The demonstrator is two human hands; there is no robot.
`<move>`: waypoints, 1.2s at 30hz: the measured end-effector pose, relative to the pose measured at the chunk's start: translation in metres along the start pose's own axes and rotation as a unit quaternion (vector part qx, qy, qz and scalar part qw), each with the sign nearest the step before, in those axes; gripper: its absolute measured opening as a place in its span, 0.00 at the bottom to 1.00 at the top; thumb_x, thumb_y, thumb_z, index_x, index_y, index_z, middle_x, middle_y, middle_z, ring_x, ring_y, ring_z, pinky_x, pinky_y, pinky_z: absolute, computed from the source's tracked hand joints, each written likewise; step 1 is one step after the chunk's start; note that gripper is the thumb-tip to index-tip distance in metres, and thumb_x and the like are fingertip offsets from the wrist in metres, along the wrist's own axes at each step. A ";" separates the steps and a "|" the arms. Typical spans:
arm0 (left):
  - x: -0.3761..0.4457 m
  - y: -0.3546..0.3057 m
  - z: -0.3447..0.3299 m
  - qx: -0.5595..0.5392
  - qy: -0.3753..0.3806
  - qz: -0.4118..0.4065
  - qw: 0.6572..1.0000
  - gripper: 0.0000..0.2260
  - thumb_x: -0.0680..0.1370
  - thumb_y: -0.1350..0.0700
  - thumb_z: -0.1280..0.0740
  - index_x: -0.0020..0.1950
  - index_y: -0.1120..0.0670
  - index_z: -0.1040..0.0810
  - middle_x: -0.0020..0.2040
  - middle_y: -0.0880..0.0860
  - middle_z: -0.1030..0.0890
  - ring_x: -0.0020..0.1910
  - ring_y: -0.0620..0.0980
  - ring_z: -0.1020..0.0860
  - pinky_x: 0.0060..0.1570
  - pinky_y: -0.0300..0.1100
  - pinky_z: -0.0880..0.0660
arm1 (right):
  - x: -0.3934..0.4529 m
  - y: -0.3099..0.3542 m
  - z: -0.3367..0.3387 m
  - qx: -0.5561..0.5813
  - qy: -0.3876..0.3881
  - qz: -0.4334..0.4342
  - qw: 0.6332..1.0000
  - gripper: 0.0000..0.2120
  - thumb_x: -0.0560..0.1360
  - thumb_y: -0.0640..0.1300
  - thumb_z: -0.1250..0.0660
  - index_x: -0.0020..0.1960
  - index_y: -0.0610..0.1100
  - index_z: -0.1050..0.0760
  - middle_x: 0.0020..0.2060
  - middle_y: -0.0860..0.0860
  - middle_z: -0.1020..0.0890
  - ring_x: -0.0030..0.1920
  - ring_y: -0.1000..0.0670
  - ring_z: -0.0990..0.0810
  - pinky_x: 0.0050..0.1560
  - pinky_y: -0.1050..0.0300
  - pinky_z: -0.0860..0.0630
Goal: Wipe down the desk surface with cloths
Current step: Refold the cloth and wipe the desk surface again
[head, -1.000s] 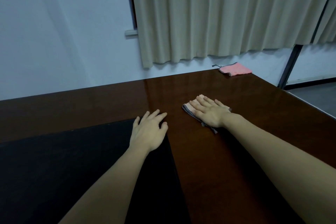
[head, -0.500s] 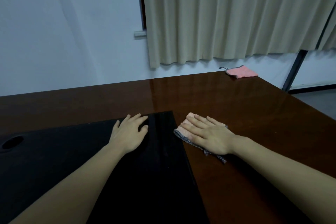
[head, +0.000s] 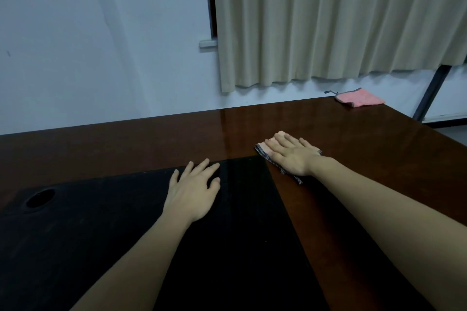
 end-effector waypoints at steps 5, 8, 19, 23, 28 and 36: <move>0.000 -0.001 0.003 -0.008 0.009 -0.002 1.000 0.22 0.85 0.41 0.49 0.80 0.37 0.42 0.82 0.41 0.47 0.82 0.50 0.52 0.79 0.58 0.56 | -0.049 0.039 -0.011 -0.029 0.007 0.090 0.996 0.26 0.85 0.60 0.59 0.82 0.60 0.61 0.82 0.54 0.62 0.81 0.51 0.63 0.80 0.45 0.62; -0.002 0.003 0.014 -0.008 0.003 -0.009 1.000 0.22 0.85 0.42 0.47 0.80 0.38 0.42 0.82 0.42 0.46 0.82 0.51 0.50 0.79 0.58 0.55 | -0.087 0.064 -0.018 -0.030 0.019 0.142 0.989 0.26 0.85 0.61 0.59 0.82 0.62 0.61 0.81 0.56 0.63 0.81 0.53 0.65 0.80 0.46 0.64; -0.066 0.046 0.032 0.012 0.001 0.044 0.999 0.22 0.86 0.44 0.47 0.81 0.40 0.42 0.82 0.43 0.46 0.82 0.51 0.50 0.79 0.59 0.54 | -0.079 0.060 -0.016 -0.005 0.011 0.083 0.996 0.27 0.85 0.63 0.61 0.82 0.62 0.60 0.82 0.56 0.61 0.81 0.52 0.63 0.80 0.46 0.62; -0.074 0.052 0.031 0.012 -0.012 0.049 0.999 0.22 0.86 0.44 0.47 0.81 0.40 0.41 0.82 0.43 0.46 0.82 0.51 0.50 0.79 0.59 0.54 | -0.057 0.057 -0.012 0.007 0.004 0.037 0.999 0.27 0.84 0.62 0.61 0.82 0.61 0.59 0.82 0.54 0.61 0.82 0.50 0.62 0.80 0.44 0.61; -0.061 0.067 0.033 0.022 -0.026 0.038 0.999 0.22 0.86 0.44 0.47 0.81 0.40 0.41 0.82 0.43 0.46 0.82 0.50 0.50 0.79 0.58 0.54 | -0.034 0.059 -0.010 0.011 -0.008 0.019 1.000 0.27 0.84 0.62 0.61 0.82 0.60 0.58 0.82 0.54 0.60 0.82 0.50 0.61 0.80 0.43 0.60; -0.047 0.115 0.046 0.020 -0.012 0.056 0.998 0.22 0.86 0.44 0.47 0.81 0.40 0.42 0.83 0.43 0.47 0.82 0.51 0.50 0.78 0.60 0.53 | -0.016 0.077 -0.010 -0.009 -0.013 0.038 0.999 0.27 0.84 0.62 0.61 0.82 0.60 0.59 0.83 0.54 0.59 0.82 0.50 0.61 0.80 0.43 0.60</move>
Point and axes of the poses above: each hand's wrist, its own x-axis towards the middle knuckle, its own z-axis out of the back of the hand, y = z × x, the point moved 2 cm from there along x, towards the middle knuckle
